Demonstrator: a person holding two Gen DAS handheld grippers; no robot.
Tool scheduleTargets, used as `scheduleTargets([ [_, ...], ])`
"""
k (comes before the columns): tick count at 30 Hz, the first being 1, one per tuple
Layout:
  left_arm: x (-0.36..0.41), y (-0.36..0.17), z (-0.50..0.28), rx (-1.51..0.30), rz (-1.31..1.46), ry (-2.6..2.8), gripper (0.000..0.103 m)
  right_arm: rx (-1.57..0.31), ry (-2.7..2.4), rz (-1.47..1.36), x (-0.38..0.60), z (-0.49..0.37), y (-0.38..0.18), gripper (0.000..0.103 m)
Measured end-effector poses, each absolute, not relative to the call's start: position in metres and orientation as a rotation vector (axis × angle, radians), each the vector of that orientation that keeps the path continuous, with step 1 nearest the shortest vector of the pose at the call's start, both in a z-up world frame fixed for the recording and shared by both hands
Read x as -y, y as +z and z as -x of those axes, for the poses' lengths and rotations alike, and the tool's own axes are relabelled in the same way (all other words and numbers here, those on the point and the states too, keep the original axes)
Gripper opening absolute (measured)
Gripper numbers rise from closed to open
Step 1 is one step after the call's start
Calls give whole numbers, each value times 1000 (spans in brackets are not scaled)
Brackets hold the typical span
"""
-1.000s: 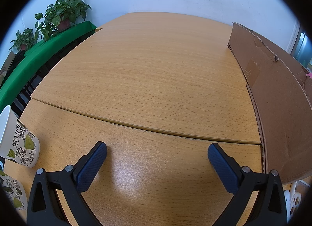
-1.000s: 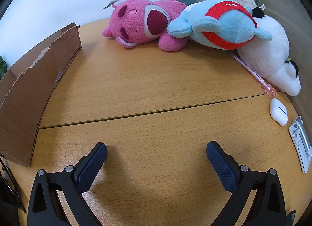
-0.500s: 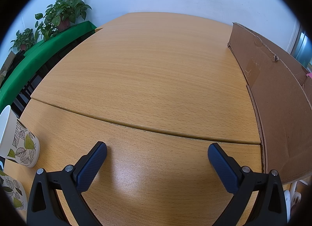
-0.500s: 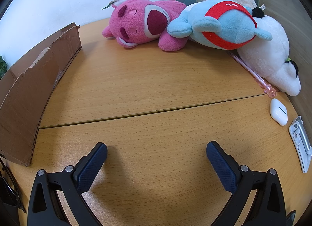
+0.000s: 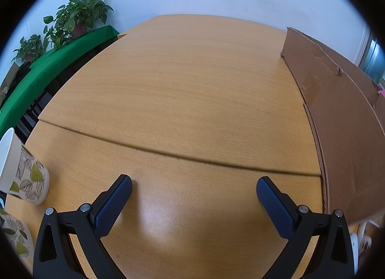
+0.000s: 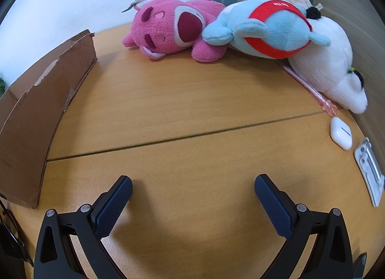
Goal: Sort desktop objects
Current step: 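Close the left and right tools together on the teal-and-pink plush pig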
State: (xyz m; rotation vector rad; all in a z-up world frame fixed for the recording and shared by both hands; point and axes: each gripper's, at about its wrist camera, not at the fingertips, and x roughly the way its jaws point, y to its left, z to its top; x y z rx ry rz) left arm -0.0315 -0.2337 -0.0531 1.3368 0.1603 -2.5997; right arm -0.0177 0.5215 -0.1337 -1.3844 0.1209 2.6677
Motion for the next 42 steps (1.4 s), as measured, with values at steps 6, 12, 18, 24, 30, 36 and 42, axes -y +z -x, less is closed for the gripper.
scheduleTargets([
  [6,214,-19,-20,-147,-1182,-2699,103,12,2620,1330,-498,-16,-122,103],
  [12,160,84,-97,-162,-828,-2886,103,251,2810,1083,-435,-69,-50,103],
  [18,79,111,-130,-106,-807,-3121,103,210,3109,931,-366,-115,12,103],
  [24,41,92,-126,-203,-964,-3239,103,269,3212,992,-302,-139,6,103],
  [30,38,83,-127,-144,-995,-3230,103,307,3270,1046,-267,-149,-5,103],
  [36,64,61,-115,-299,-1093,-3163,103,306,3341,1201,-231,-143,-18,103],
  [42,86,24,-99,-453,-1285,-3100,103,461,3398,1390,-176,-134,-43,103],
])
